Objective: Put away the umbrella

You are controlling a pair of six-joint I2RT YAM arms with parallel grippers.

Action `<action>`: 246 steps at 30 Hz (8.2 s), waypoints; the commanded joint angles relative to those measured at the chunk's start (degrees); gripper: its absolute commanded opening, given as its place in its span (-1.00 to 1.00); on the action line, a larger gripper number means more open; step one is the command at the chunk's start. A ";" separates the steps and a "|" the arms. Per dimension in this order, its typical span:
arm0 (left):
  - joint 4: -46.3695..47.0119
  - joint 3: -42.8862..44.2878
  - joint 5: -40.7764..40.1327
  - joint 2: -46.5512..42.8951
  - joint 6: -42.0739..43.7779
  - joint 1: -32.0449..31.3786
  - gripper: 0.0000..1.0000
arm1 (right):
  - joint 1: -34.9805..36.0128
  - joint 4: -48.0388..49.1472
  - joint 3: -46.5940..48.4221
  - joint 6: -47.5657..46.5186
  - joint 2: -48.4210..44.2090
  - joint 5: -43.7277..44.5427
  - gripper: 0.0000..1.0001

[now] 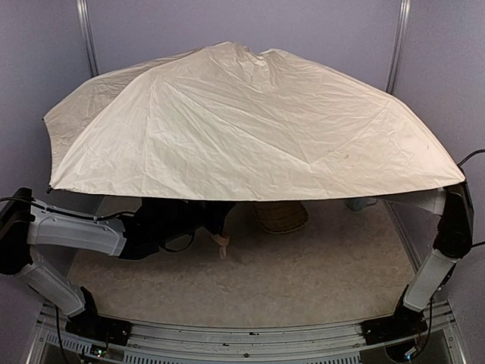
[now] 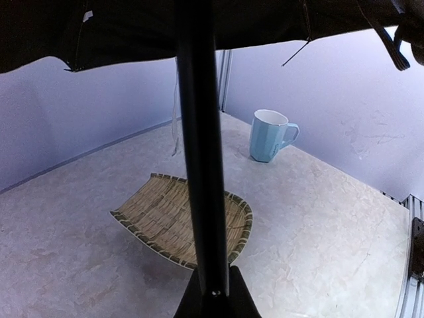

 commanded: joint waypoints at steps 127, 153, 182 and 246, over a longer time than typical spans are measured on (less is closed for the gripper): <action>31.63 9.16 15.23 2.34 -3.10 10.73 -1.00 | 2.37 -8.54 -21.54 6.85 4.63 -5.63 -1.00; 10.91 -5.28 20.92 3.80 7.35 6.21 0.19 | -16.47 -0.48 -15.15 3.31 -16.18 -5.18 -1.00; 7.70 -12.78 -1.29 -7.65 -16.46 26.66 0.26 | -1.80 -45.15 -8.91 -56.85 -12.96 2.19 -1.00; -22.41 -15.32 8.54 -20.95 -9.77 15.96 0.21 | 2.02 -63.59 13.58 -43.88 28.47 -21.40 0.47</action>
